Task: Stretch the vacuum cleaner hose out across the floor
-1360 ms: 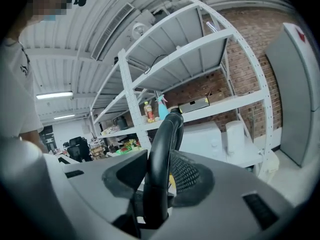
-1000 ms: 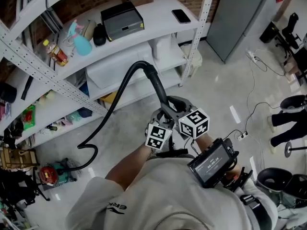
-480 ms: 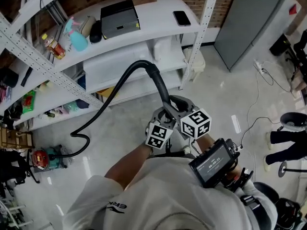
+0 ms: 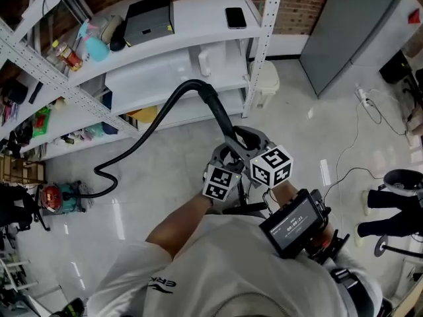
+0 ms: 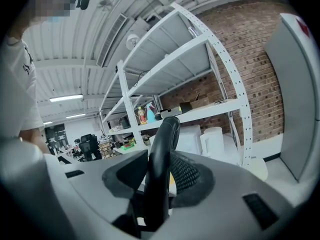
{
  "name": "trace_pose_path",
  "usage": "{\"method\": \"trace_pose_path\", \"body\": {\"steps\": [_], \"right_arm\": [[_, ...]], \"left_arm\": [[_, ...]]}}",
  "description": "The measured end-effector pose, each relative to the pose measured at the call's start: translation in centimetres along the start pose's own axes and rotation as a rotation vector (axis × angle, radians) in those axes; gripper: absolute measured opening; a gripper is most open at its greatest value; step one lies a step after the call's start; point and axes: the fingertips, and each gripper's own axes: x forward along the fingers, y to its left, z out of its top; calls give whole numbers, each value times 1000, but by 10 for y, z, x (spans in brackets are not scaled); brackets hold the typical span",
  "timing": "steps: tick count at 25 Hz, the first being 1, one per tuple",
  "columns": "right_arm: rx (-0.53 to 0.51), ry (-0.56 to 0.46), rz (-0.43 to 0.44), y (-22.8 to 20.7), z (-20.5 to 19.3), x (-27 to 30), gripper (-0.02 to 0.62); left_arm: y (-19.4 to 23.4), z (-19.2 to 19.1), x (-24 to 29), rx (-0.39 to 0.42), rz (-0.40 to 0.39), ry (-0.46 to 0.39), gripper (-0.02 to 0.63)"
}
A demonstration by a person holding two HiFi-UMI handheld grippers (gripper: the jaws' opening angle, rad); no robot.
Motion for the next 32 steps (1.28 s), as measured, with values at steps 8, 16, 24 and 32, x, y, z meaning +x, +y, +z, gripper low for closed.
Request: {"method": "trace_pose_path", "body": {"steps": [8,16,24,32], "right_arm": [[11,-3,-51,-11,-4,-20,141],[4,3,-108,-18,-1,-26,143],[-39,46,-60,-44,-4,-36,143],[-80,95,74,-94,0,-58,143]], "left_arm": [[-25,-1,10,-3,-61,6,184],[-38,-1,19,30,-114,14,184],[-52,2,52,-14,-87,10,185],[-65,12,111,-47,54,17,184]]}}
